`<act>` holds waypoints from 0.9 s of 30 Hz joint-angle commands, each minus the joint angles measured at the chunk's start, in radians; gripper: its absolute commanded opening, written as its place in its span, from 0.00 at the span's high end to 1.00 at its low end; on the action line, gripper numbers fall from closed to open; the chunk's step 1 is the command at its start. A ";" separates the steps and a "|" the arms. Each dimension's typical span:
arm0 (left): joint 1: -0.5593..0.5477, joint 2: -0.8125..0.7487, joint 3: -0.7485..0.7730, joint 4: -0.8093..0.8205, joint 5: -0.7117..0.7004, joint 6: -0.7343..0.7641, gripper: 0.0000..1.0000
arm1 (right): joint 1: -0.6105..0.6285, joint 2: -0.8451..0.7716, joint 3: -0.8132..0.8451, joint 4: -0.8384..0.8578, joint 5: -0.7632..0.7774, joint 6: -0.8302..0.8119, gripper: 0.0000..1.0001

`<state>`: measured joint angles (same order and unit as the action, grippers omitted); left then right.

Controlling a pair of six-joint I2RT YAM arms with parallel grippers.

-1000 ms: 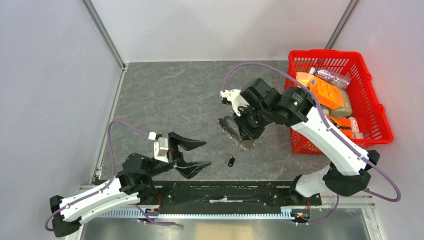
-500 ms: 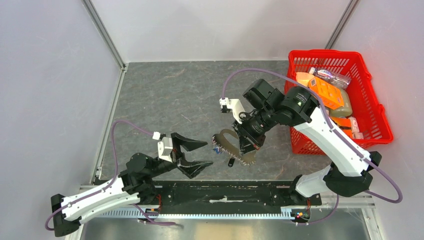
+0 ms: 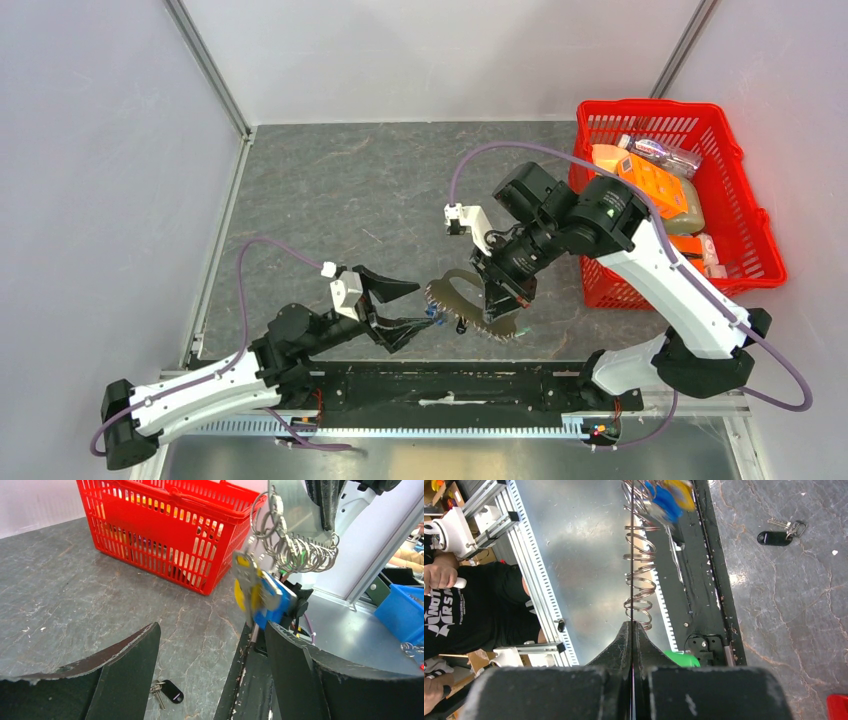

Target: Put the keys on the keyring

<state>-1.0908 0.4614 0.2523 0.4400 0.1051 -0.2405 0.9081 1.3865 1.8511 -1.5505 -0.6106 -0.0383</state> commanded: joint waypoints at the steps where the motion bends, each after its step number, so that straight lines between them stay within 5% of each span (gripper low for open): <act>1: -0.005 0.035 -0.002 0.081 -0.016 0.020 0.17 | 0.009 -0.033 -0.007 -0.015 -0.049 -0.036 1.00; 15: -0.004 0.057 -0.005 0.106 0.003 0.007 0.17 | 0.026 -0.018 -0.005 -0.029 -0.047 -0.055 1.00; 27: -0.004 0.032 -0.004 0.097 0.019 0.001 0.18 | 0.026 -0.031 0.018 -0.037 0.200 -0.030 1.00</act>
<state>-1.0908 0.5053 0.2470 0.4911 0.1135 -0.2409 0.9318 1.3823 1.8393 -1.5803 -0.5274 -0.0757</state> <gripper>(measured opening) 0.829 0.005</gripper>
